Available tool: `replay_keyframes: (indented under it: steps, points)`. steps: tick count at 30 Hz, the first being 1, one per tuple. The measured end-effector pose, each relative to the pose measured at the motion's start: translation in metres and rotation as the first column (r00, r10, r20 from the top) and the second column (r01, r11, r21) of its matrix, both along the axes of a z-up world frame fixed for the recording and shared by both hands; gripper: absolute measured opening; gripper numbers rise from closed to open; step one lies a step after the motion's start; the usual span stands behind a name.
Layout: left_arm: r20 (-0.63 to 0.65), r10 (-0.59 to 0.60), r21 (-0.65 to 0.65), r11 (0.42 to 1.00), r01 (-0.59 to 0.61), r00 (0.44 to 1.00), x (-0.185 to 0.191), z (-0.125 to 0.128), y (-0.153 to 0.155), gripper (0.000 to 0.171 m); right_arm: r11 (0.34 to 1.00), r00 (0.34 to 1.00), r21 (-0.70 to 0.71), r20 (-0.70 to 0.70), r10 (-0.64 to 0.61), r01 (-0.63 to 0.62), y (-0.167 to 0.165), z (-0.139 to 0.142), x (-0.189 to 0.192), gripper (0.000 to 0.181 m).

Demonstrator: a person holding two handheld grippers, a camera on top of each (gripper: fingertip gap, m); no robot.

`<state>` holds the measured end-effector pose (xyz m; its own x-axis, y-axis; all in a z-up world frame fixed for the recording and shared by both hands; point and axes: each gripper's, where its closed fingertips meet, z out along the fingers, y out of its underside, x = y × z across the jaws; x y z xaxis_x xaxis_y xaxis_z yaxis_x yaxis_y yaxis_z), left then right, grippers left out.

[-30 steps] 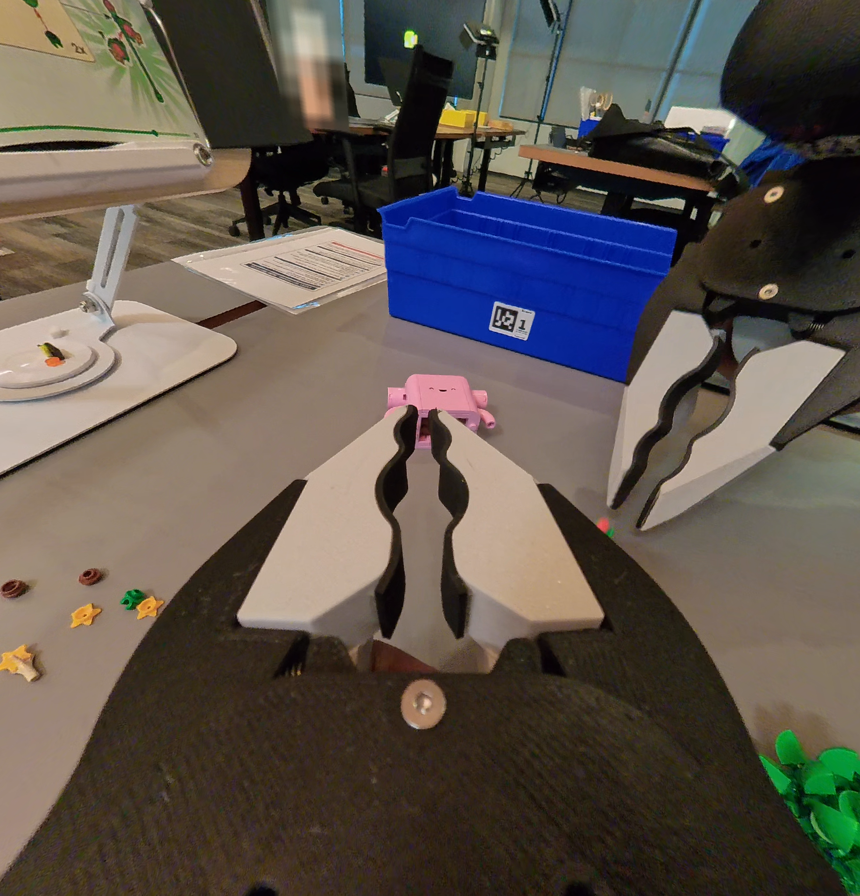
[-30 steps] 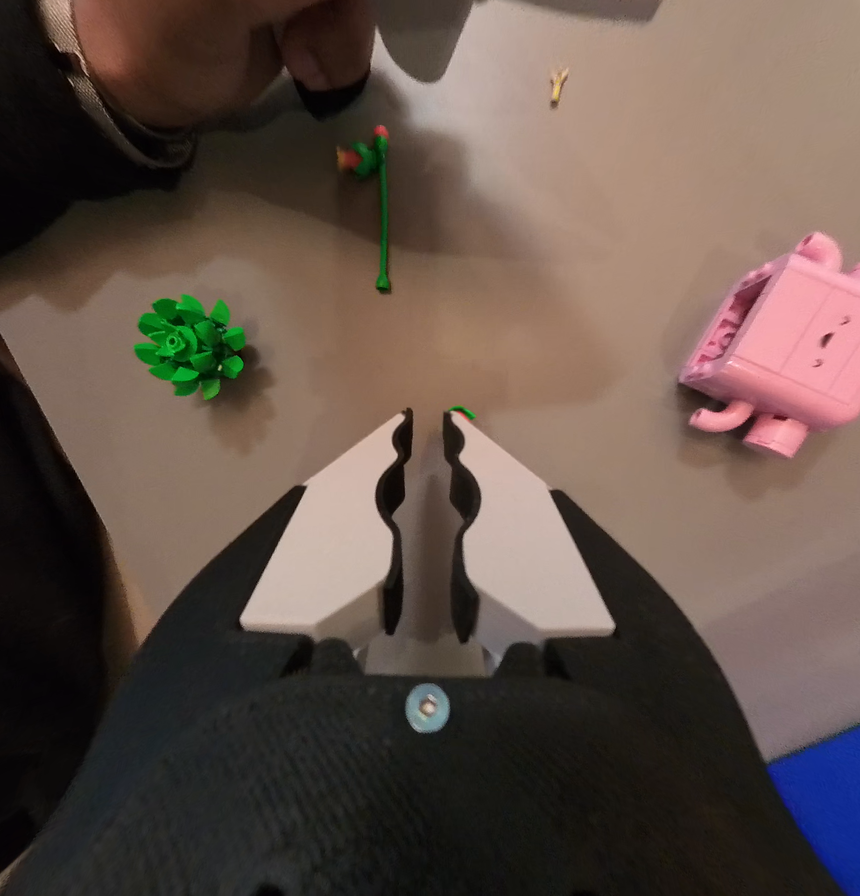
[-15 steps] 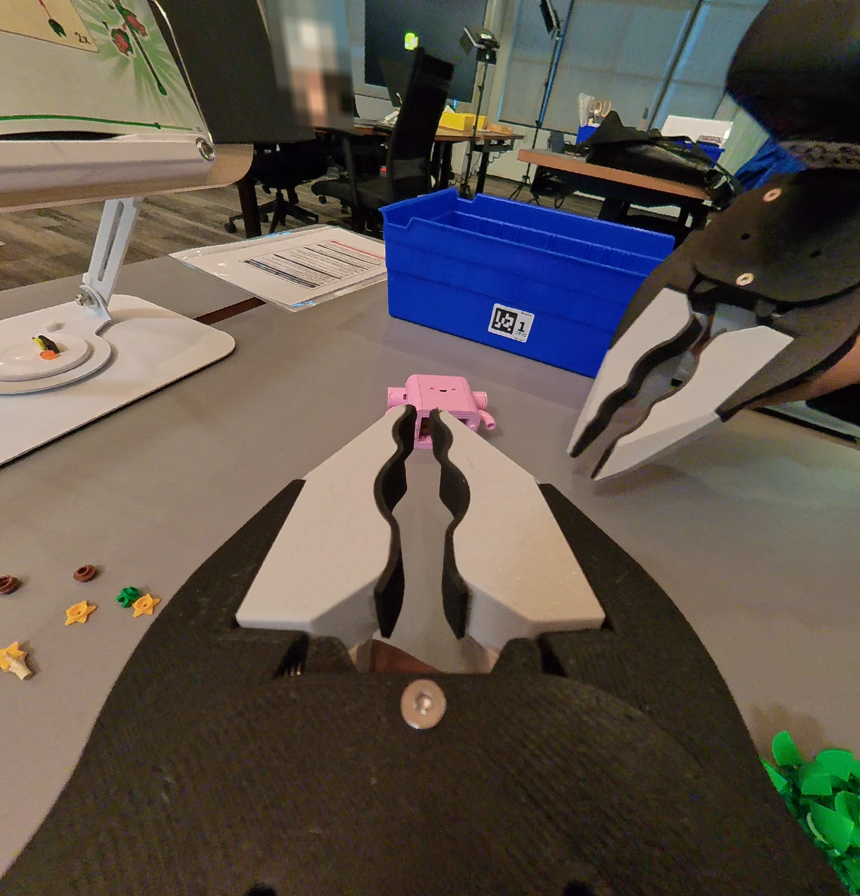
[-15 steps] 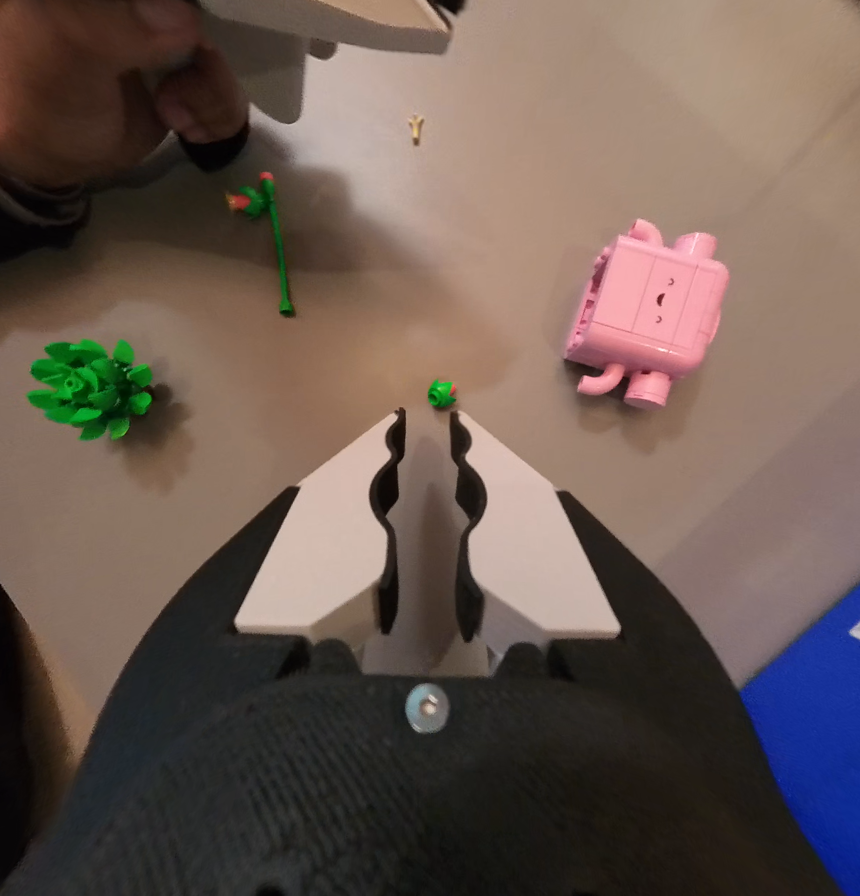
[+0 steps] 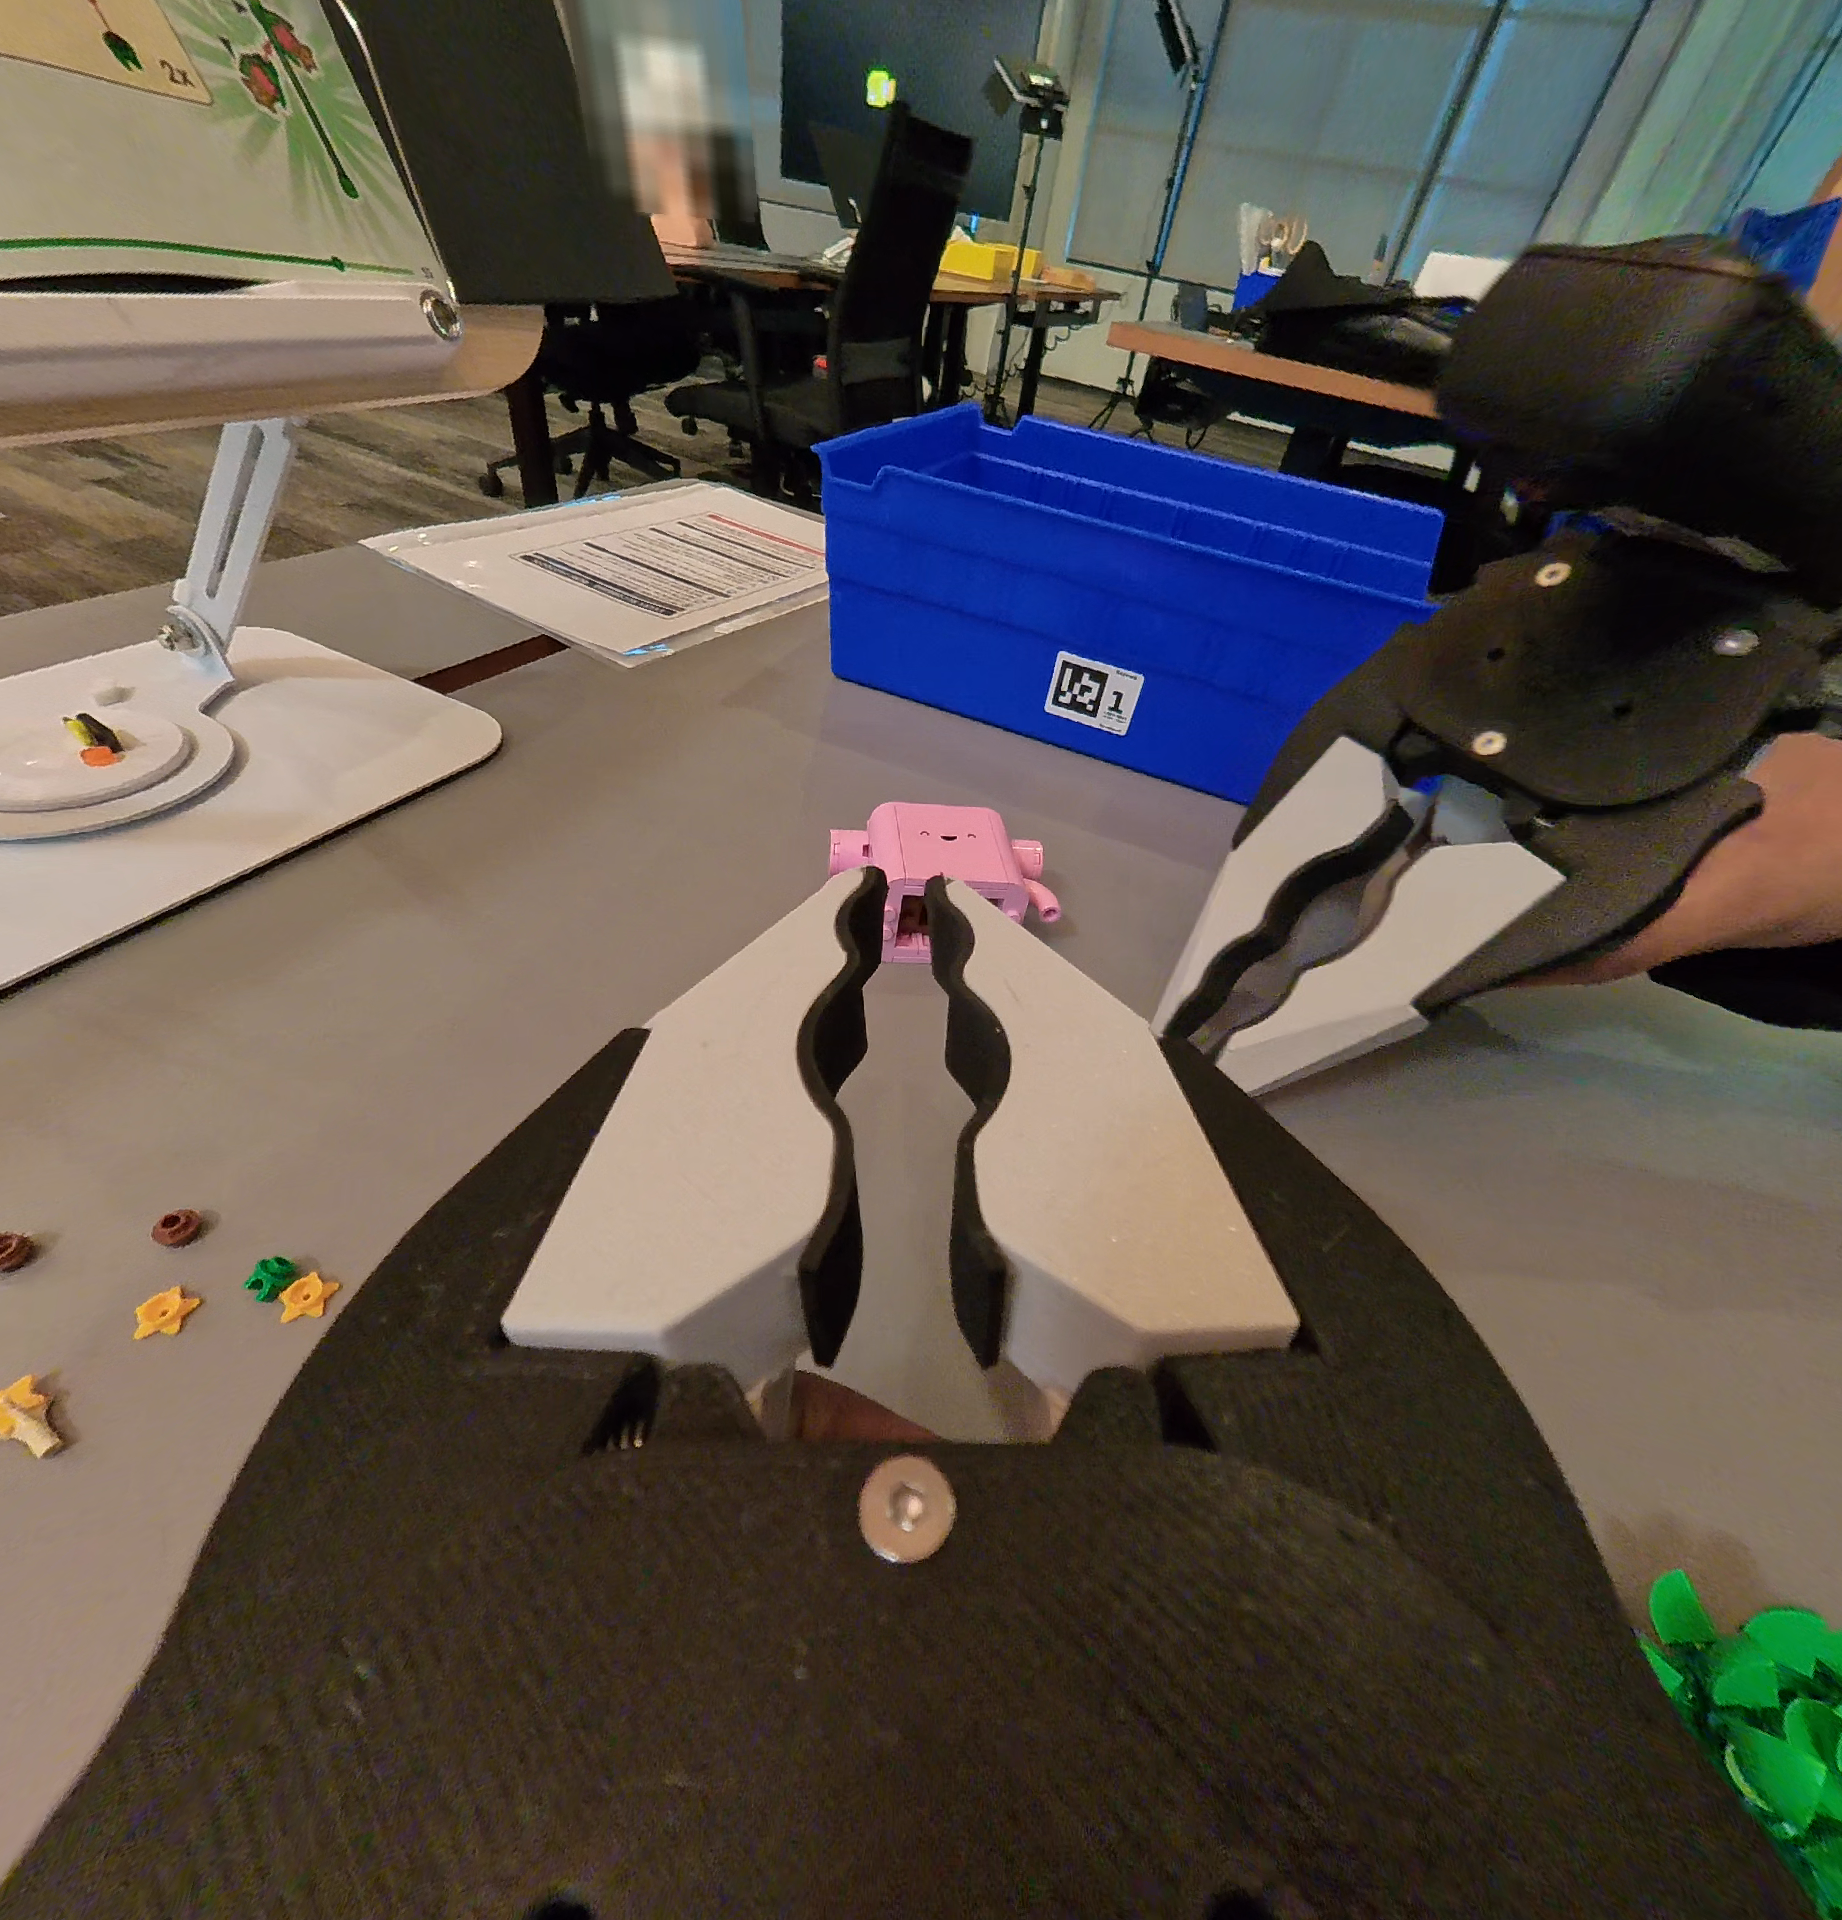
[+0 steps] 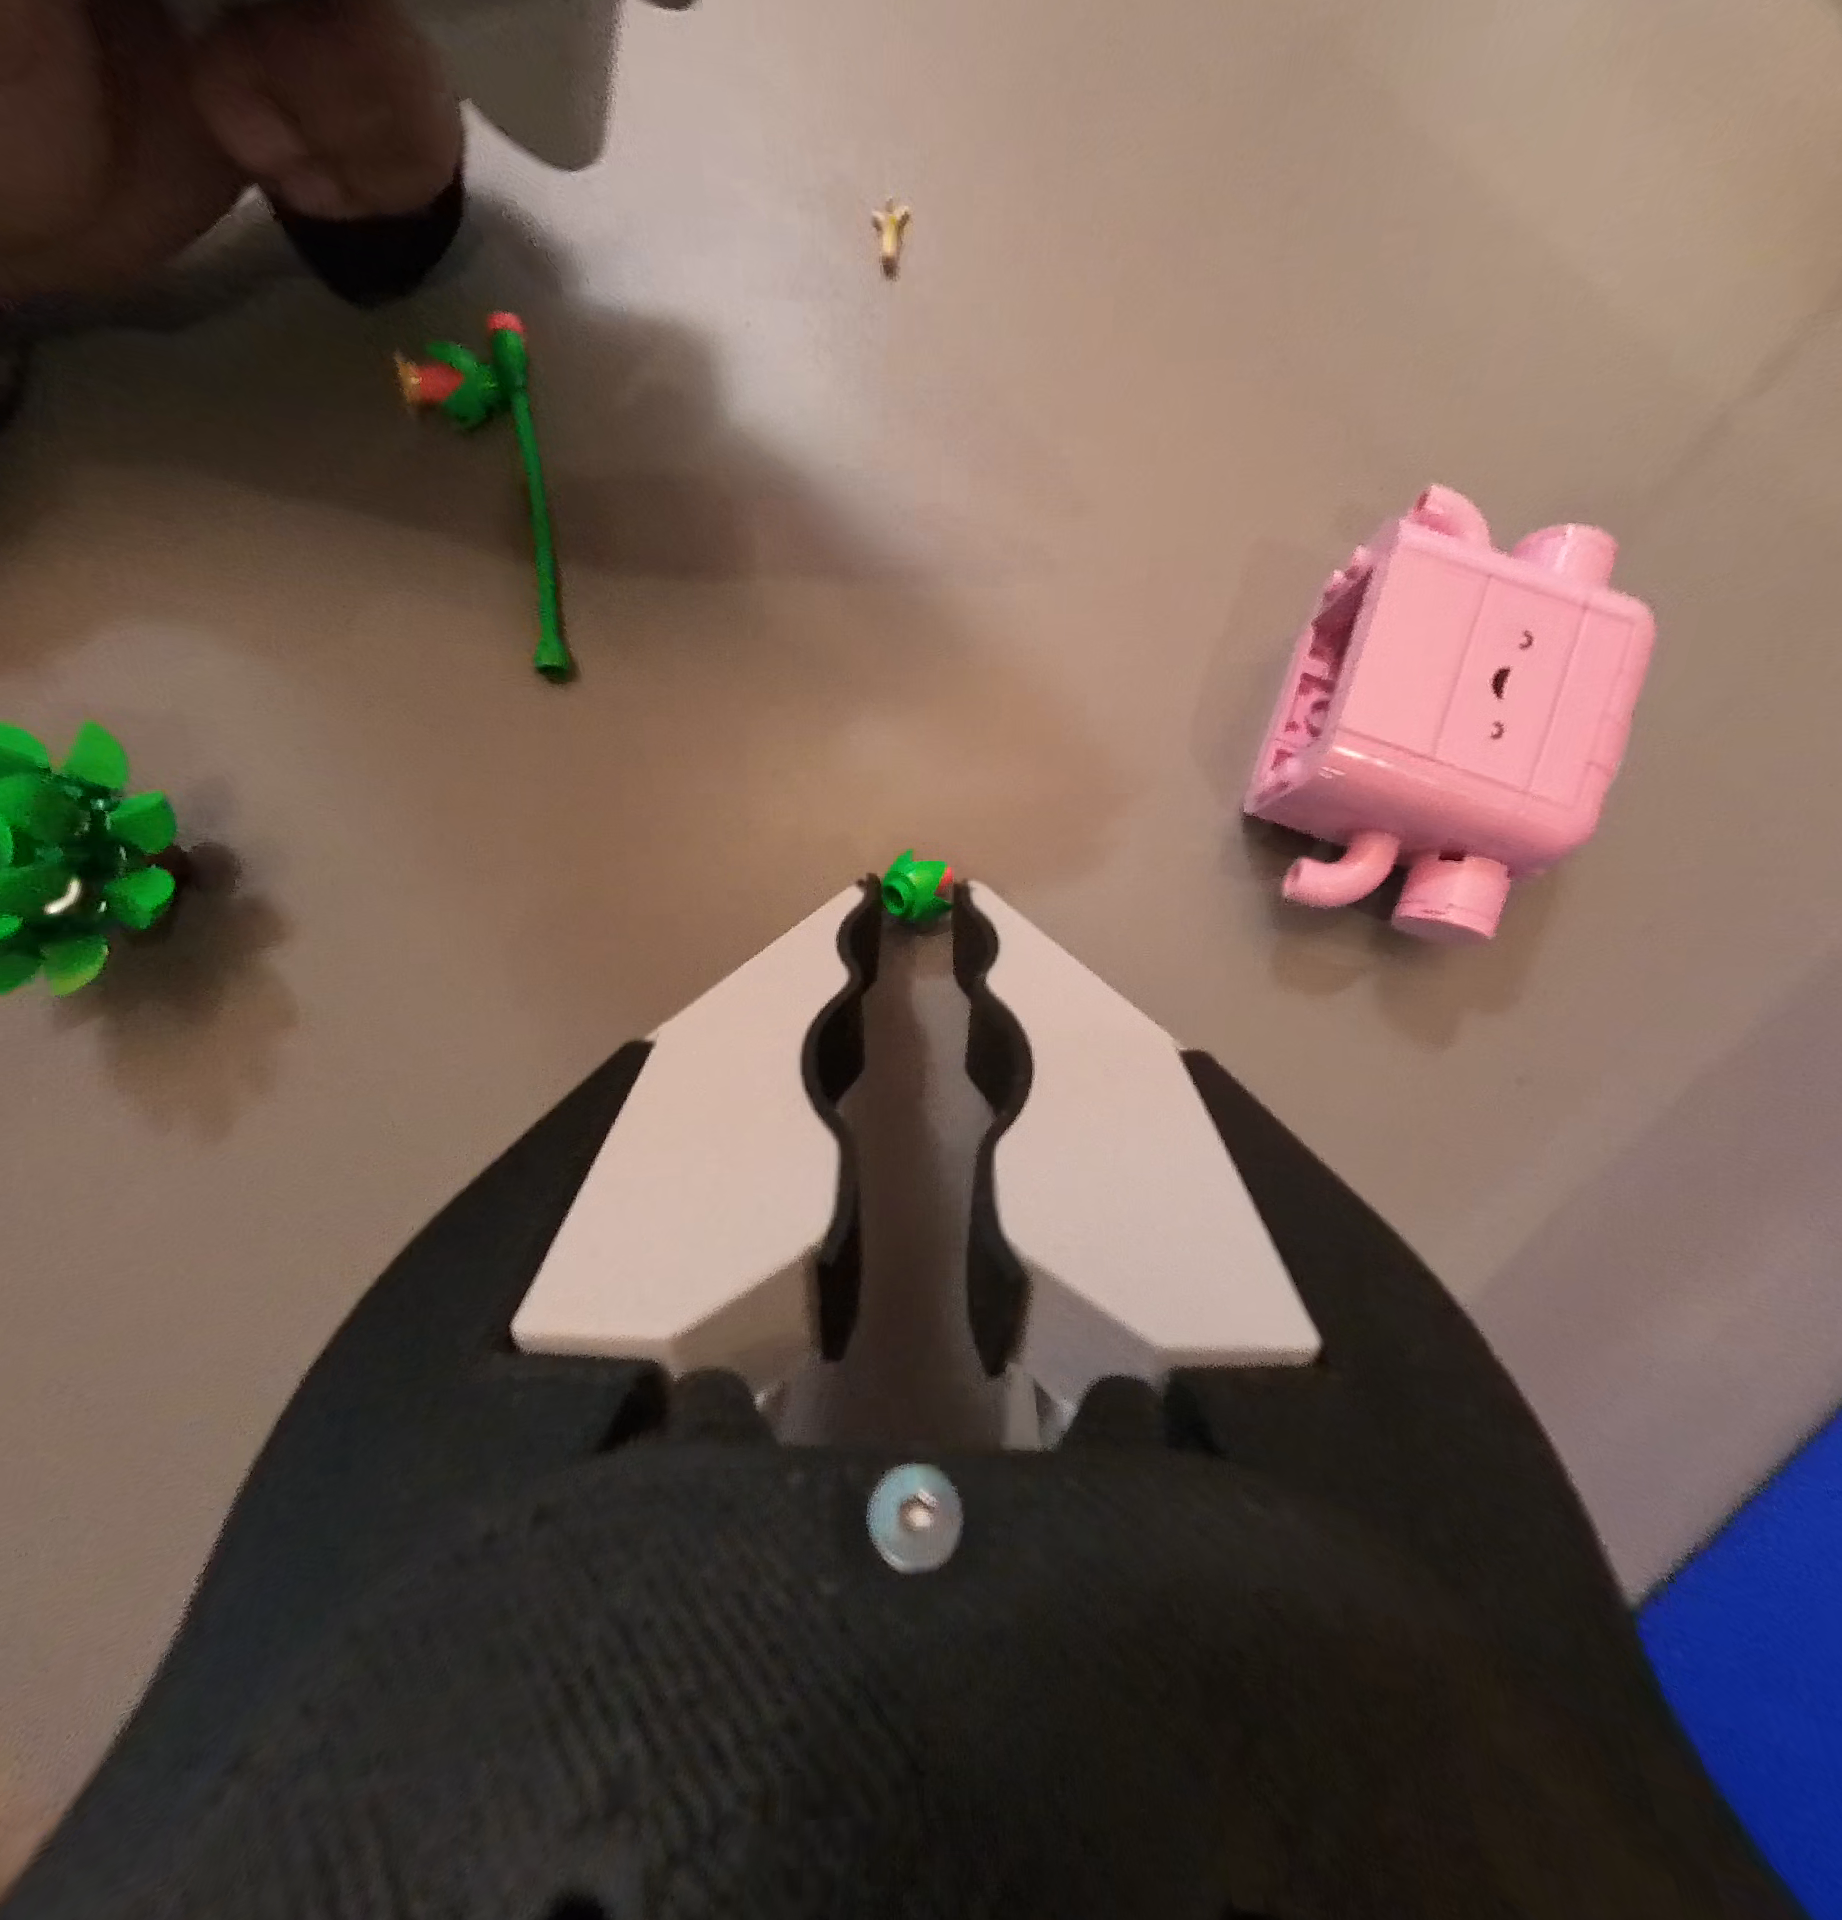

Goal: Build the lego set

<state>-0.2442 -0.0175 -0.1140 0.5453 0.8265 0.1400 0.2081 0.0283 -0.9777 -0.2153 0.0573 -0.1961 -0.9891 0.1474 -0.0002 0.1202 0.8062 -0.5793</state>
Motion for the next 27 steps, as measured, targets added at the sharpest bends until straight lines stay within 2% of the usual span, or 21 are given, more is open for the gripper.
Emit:
replay_keyframes:
  steps: [4,6,8,10,12,14,16,19,23,27]
  points:
    - [-0.006,-0.027,-0.001,1.000,0.027,1.000,0.002,0.001,0.005,0.008,0.996,0.980,-0.029,-0.187,0.074,-0.081,-0.002,0.012,0.006,0.012]
    - [-0.016,-0.106,0.012,0.994,0.106,0.994,0.008,0.004,0.017,0.012,0.985,0.921,-0.078,-0.372,0.114,-0.154,-0.008,0.032,0.007,0.012]
    - [-0.018,-0.222,0.056,0.973,0.223,0.975,0.019,0.009,0.035,0.016,0.971,0.811,-0.117,-0.575,0.105,-0.209,-0.013,0.060,0.007,0.012]
    - [0.007,-0.336,0.149,0.932,0.332,0.942,0.028,0.013,0.050,0.024,0.976,0.677,-0.088,-0.732,0.072,-0.199,-0.012,0.080,0.000,0.012]
    - [0.031,-0.472,0.299,0.845,0.443,0.881,0.040,0.019,0.064,0.043,0.986,0.564,-0.028,-0.823,0.070,-0.163,-0.009,0.089,-0.006,0.012]
    - [0.044,-0.573,0.431,0.750,0.502,0.818,0.048,0.025,0.071,0.051,0.983,0.492,-0.018,-0.867,0.077,-0.185,-0.011,0.097,-0.002,0.012]
    - [0.046,-0.612,0.501,0.698,0.512,0.789,0.051,0.028,0.074,0.051,0.975,0.446,-0.039,-0.893,0.065,-0.219,-0.014,0.106,0.006,0.012]
    - [0.035,-0.641,0.543,0.656,0.524,0.767,0.054,0.032,0.077,0.047,0.966,0.379,-0.041,-0.923,0.061,-0.255,-0.017,0.117,0.014,0.012]
    - [-0.010,-0.669,0.588,0.596,0.546,0.743,0.059,0.042,0.077,0.032,0.962,0.304,0.008,-0.948,0.093,-0.271,-0.018,0.119,0.017,0.012]
    - [0.002,-0.659,0.585,0.611,0.533,0.752,0.056,0.039,0.075,0.013,0.956,0.275,0.018,-0.956,0.103,-0.294,-0.019,0.120,0.021,0.012]
